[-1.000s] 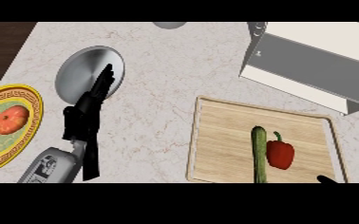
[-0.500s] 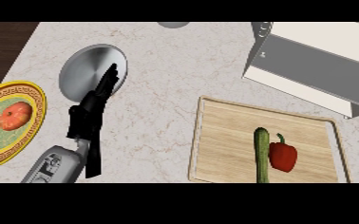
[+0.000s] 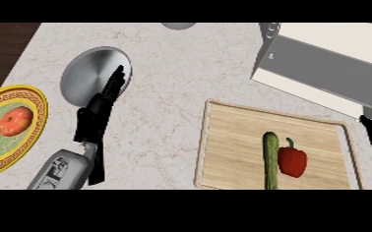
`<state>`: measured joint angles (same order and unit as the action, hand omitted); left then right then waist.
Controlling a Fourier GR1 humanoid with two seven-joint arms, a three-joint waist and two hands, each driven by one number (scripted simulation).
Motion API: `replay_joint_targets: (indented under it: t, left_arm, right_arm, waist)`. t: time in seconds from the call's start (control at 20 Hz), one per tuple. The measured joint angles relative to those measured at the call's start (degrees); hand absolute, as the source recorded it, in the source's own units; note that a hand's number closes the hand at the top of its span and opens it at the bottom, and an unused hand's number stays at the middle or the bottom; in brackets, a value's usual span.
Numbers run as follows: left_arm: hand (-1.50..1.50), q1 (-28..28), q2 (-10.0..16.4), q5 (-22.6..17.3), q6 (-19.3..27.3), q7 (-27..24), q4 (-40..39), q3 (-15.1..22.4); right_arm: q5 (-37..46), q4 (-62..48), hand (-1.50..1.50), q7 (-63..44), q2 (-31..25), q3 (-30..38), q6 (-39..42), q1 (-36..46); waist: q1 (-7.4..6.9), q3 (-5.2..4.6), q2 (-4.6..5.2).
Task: Pick the bell pepper from the tray and place it in the tiered shelf
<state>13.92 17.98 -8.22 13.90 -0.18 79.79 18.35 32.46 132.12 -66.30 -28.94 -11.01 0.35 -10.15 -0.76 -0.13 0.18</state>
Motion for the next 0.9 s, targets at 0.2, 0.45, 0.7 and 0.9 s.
replay_joint_targets:
  t: [0.2, 0.45, 0.7, 0.9]
  left_arm:
    - [0.0, -0.98, 0.03, 0.28, -0.91, -0.34, 0.44, -1.08]
    - [0.0, -2.18, -0.37, 0.95, -1.32, 0.16, 1.78, -1.29]
    - [0.0, -2.35, -0.97, 1.47, -1.79, -0.13, 1.35, -2.18]
    - [0.0, -1.16, -1.68, 2.16, -1.99, 0.65, 0.98, -2.73]
  right_arm:
    - [5.07, -1.03, -1.5, -0.76, 2.93, -3.36, 1.33, 2.11]
    - [10.4, -2.15, -1.5, -1.63, 6.42, -5.01, 2.9, 4.5]
    - [13.47, -3.93, -1.5, -1.37, 10.26, -5.29, 4.43, 6.06]
    - [15.08, -7.6, -1.5, -0.12, 13.5, -4.61, 5.29, 7.38]
  waist:
    - [0.27, 0.03, -0.12]
    - [0.38, 0.05, -0.18]
    - [0.56, 0.06, -0.17]
    - [0.62, 0.08, -0.14]
